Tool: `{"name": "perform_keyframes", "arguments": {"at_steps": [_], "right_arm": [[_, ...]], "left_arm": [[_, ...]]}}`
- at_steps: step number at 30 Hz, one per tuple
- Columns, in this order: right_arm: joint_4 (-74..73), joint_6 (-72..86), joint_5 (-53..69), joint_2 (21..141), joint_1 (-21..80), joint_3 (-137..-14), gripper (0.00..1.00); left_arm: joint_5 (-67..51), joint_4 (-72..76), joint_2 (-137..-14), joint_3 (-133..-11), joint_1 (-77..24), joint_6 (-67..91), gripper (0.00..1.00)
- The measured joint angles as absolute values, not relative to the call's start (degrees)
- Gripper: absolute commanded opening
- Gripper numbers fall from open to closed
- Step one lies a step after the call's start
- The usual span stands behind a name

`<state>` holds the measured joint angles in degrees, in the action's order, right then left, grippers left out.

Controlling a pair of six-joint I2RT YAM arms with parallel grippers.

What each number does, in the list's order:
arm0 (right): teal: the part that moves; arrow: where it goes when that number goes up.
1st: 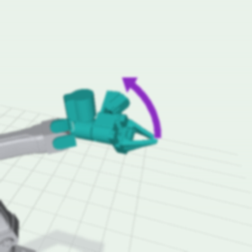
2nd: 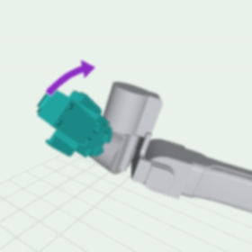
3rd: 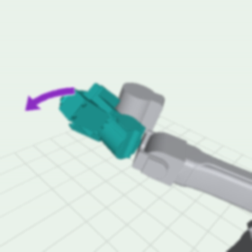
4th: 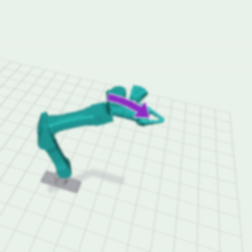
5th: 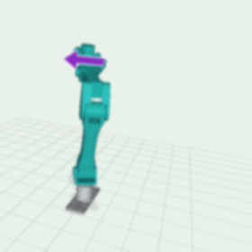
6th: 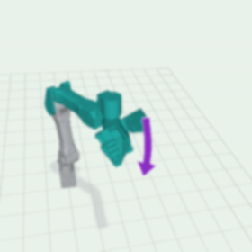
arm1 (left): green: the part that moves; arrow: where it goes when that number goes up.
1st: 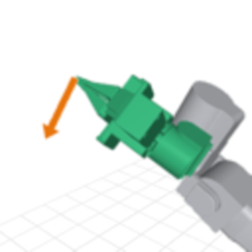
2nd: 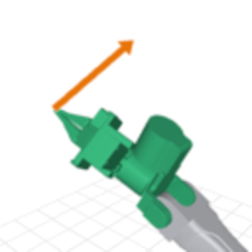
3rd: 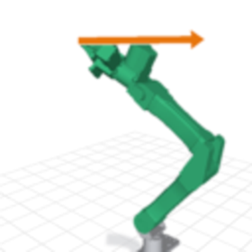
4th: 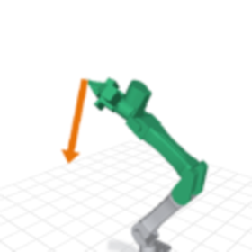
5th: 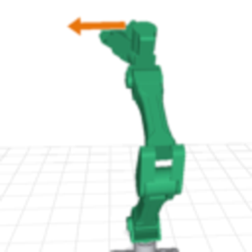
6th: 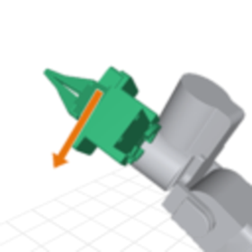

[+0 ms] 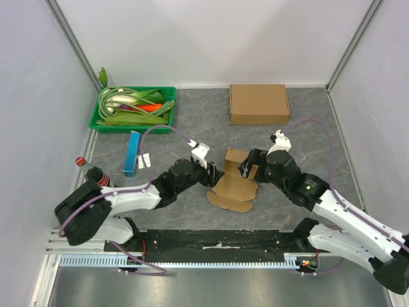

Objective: Fold the paper box

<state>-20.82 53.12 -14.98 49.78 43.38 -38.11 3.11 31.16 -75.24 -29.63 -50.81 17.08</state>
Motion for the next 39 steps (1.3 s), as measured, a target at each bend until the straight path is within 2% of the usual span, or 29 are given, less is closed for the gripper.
{"name": "perform_keyframes", "arguments": {"at_steps": [4,8,10,11,14,15,19,24,29,34,35,37,38,39], "right_arm": [[-33.3,44.4,-18.3,47.2,43.4,-45.5,0.96],[-36.9,39.7,-19.2,48.7,41.3,-48.7,0.82],[-34.9,38.4,-16.9,52.3,39.9,-49.7,0.55],[-32.4,38.1,-15.1,54.1,39.0,-49.6,0.27],[-21.6,40.2,-5.1,61.7,34.7,-49.5,0.04],[-18.3,40.8,-2.2,64.1,33.3,-49.5,0.01],[-2.2,45.4,7.5,74.6,29.5,-48.4,0.00],[13.8,50.4,17.1,81.7,29.5,-44.1,0.00],[23.2,52.6,19.9,84.0,29.5,-36.7,0.00],[29.4,54.0,21.4,85.0,29.3,-34.1,0.00],[28.7,53.9,21.4,84.7,29.2,-34.4,0.02],[24.8,53.4,21.3,83.1,28.8,-35.9,0.12],[21.5,52.8,21.2,81.6,28.2,-37.5,0.28],[17.4,51.9,20.6,79.7,27.5,-39.4,0.36]], "left_arm": [[4.5,36.9,-84.8,-28.2,-53.2,14.7,0.61],[8.1,42.8,-91.4,-28.2,-53.9,13.3,0.57],[9.5,46.5,-93.5,-28.2,-54.1,12.9,0.56],[10.1,47.9,-94.3,-28.3,-54.2,12.8,0.55],[10.7,52.1,-96.8,-28.3,-54.1,12.7,0.54],[10.9,53.1,-97.4,-28.3,-54.1,12.7,0.54],[11.4,57.9,-99.5,-28.2,-54.2,12.5,0.53],[12.2,61.5,-101.5,-28.3,-54.1,11.9,0.51],[12.9,62.4,-103.5,-28.8,-54.2,11.2,0.48],[13.8,62.9,-104.0,-29.3,-54.1,10.9,0.52],[13.9,62.9,-104.0,-29.3,-54.1,10.9,0.53],[14.4,62.8,-104.1,-29.7,-54.1,10.7,0.56],[14.8,62.5,-104.4,-30.1,-54.2,10.7,0.56],[15.0,62.4,-104.6,-30.5,-54.2,10.6,0.56]]}}
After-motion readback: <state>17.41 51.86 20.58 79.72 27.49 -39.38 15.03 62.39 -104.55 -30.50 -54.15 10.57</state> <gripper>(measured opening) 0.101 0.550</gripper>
